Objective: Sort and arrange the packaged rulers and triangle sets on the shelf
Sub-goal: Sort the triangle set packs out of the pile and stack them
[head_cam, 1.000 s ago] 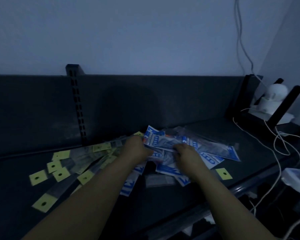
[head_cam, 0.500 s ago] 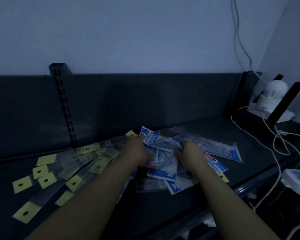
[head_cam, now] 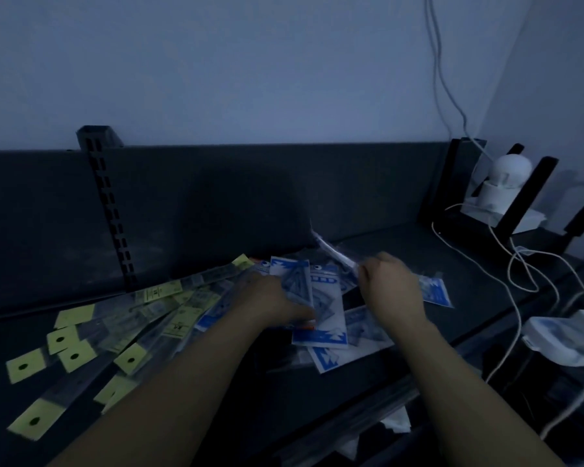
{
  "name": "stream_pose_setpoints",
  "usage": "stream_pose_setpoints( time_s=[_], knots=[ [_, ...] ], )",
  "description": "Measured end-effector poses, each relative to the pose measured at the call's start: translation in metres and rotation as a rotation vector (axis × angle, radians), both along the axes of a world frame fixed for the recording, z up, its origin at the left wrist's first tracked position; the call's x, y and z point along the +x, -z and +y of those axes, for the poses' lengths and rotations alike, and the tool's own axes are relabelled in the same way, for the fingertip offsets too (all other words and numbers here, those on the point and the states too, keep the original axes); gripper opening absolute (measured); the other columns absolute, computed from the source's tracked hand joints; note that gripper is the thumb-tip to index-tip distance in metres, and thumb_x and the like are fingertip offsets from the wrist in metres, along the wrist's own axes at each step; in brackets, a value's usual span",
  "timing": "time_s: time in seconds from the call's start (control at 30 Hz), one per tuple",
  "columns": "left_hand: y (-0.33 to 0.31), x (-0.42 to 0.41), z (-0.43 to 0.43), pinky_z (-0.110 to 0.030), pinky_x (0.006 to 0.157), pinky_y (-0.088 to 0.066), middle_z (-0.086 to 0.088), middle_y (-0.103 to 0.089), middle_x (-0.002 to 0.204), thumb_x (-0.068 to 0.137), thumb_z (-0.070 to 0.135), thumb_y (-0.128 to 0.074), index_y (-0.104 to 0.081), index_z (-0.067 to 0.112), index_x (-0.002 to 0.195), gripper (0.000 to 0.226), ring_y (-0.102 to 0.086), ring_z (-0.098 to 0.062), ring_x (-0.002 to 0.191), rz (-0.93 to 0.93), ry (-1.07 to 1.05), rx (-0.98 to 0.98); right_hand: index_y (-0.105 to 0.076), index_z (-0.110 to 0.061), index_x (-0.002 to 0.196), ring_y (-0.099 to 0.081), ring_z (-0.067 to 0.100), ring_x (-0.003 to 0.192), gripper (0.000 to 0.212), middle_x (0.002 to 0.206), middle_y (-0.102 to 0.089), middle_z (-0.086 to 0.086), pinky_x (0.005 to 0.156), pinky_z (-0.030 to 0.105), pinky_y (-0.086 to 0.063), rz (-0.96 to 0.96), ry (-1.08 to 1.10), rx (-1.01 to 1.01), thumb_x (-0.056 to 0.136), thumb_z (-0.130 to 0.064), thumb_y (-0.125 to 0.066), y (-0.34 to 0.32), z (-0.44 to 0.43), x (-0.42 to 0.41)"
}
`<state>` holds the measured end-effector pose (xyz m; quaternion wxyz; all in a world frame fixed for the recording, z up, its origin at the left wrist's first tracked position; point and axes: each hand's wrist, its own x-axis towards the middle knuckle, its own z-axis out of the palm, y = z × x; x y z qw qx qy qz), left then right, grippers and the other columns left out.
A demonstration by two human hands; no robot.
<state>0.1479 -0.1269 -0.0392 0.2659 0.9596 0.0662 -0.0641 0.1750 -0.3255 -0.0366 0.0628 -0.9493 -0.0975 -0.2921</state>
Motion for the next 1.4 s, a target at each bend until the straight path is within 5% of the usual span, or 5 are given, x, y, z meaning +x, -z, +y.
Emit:
stream_pose_setpoints(
  time_s=[0.23,0.53,0.8,1.13,1.4],
  knots=[
    [0.001,0.0,-0.027,-0.043,0.102,-0.043,-0.013,-0.037,0.143,0.055,0.054,-0.084,-0.039,0.013,0.135,0.101,-0.04,-0.031,0.129,0.002,-0.05,-0.07,-0.054,-0.009,0.05,-0.054,0.025,0.051,0.025,0.054,-0.055,0.008,0.05,0.023,-0.028,-0.073,0.019,-0.026,0.061,-0.001,-0.075,-0.002,-0.028,-0.036],
    [-0.012,0.0,-0.031,-0.034,0.094,-0.048,-0.011,-0.052,0.133,0.065,0.05,-0.08,-0.046,0.005,0.133,0.088,-0.052,-0.026,0.118,0.053,-0.032,-0.038,-0.061,-0.025,0.081,-0.058,0.022,0.093,0.017,0.103,-0.061,0.003,0.077,0.032,-0.049,0.424,0.065,0.334,0.08,-0.041,-0.066,0.022,-0.04,-0.037],
    [-0.019,-0.004,-0.044,-0.028,0.076,-0.049,-0.008,-0.063,0.109,0.07,0.041,-0.08,-0.058,0.005,0.111,0.058,-0.061,-0.02,0.102,0.06,-0.041,0.065,-0.049,-0.027,0.128,-0.041,0.031,0.126,0.059,0.137,-0.045,0.008,0.102,0.04,-0.033,0.625,0.19,0.36,0.078,-0.049,-0.069,0.004,-0.036,-0.04],
    [-0.011,-0.011,-0.035,-0.025,0.078,-0.039,-0.009,-0.044,0.133,0.061,0.025,-0.089,-0.025,0.004,0.142,0.105,-0.048,-0.021,0.115,-0.011,-0.026,-0.22,-0.048,-0.02,0.08,-0.057,0.019,0.086,0.027,0.09,-0.059,0.0,0.078,0.033,-0.051,0.646,0.085,0.581,0.077,-0.025,-0.074,-0.005,-0.03,-0.053],
    [-0.032,-0.017,-0.009,-0.031,0.062,-0.047,-0.019,-0.051,0.129,0.081,0.006,-0.072,-0.028,-0.001,0.143,0.076,-0.055,-0.027,0.098,-0.086,-0.179,-0.588,-0.055,-0.007,0.109,-0.063,0.021,0.087,0.029,0.102,-0.064,0.009,0.063,0.025,-0.049,0.417,-0.017,1.052,0.082,-0.006,-0.068,-0.012,-0.045,-0.055]
  ],
)
